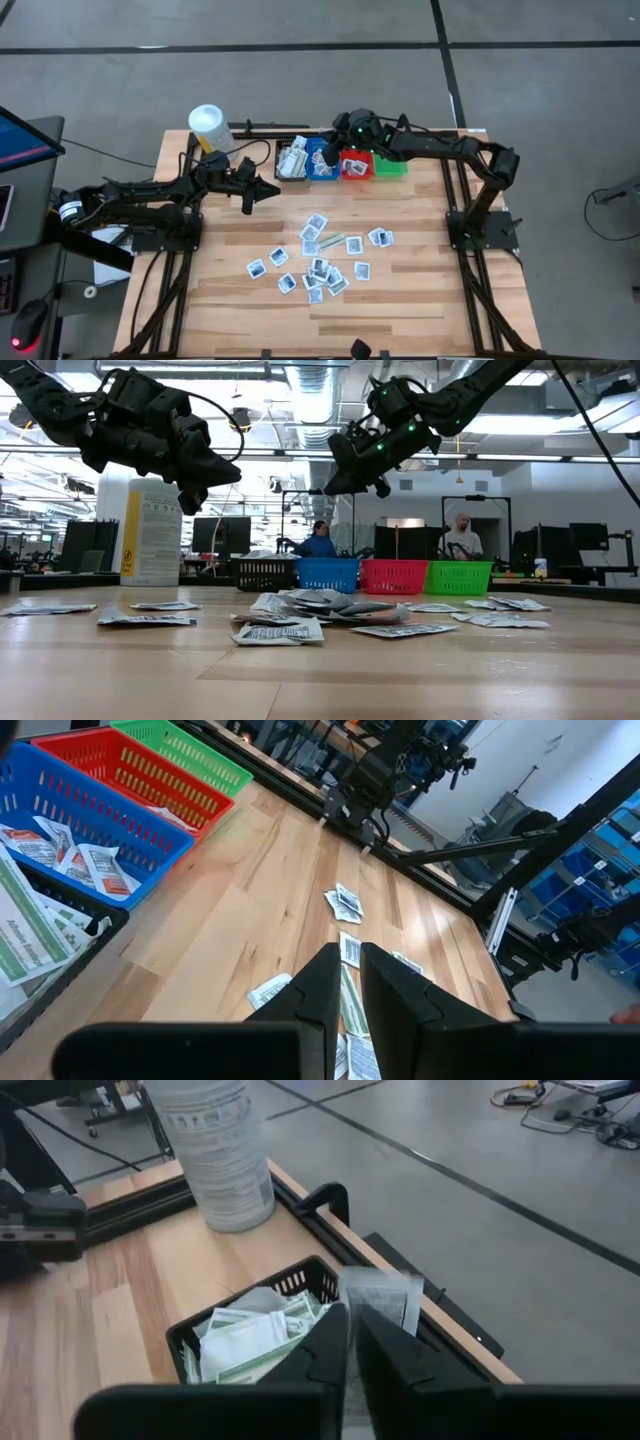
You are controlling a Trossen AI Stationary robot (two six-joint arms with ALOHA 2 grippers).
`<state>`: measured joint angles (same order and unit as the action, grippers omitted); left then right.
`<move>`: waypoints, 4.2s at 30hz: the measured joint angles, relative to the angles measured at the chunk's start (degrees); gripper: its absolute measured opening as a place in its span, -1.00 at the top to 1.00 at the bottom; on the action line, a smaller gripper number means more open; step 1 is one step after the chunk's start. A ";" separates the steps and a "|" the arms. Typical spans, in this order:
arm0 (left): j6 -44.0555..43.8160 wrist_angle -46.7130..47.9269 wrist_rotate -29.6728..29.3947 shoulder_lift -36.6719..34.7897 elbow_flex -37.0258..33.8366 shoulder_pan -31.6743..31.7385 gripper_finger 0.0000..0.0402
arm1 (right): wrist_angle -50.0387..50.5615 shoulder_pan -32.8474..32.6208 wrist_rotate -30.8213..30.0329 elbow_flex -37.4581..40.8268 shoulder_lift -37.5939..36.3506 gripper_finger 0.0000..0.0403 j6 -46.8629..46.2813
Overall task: Pick & Place First Aid Supplies
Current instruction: Put the orange ointment pack in the blue bin, then put the green bandage pack in the black bin
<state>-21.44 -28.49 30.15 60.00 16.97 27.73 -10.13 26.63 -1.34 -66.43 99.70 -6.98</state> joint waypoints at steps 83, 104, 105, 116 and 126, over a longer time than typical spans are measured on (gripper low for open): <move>0.14 0.63 -0.50 0.05 -0.04 -1.20 0.78 | 28.87 -28.72 11.49 1.23 15.54 0.52 20.63; -0.04 0.58 -0.52 0.05 -0.04 -1.20 0.78 | 31.30 -26.98 10.34 2.09 8.65 1.00 16.96; -0.32 0.44 -0.52 0.05 -0.04 -1.20 0.78 | 30.58 -26.55 9.20 1.95 7.21 1.00 16.96; -10.37 -11.21 -3.63 0.05 -0.04 -1.18 0.78 | 20.38 -21.75 0.97 0.00 -4.28 1.00 16.85; -11.70 -17.97 -3.30 0.05 -0.04 -1.18 0.57 | 17.75 -19.25 0.68 -6.49 -3.63 1.00 19.65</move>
<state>-33.14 -46.46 26.85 60.05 16.93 26.55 7.62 7.38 -0.67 -72.92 96.07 12.67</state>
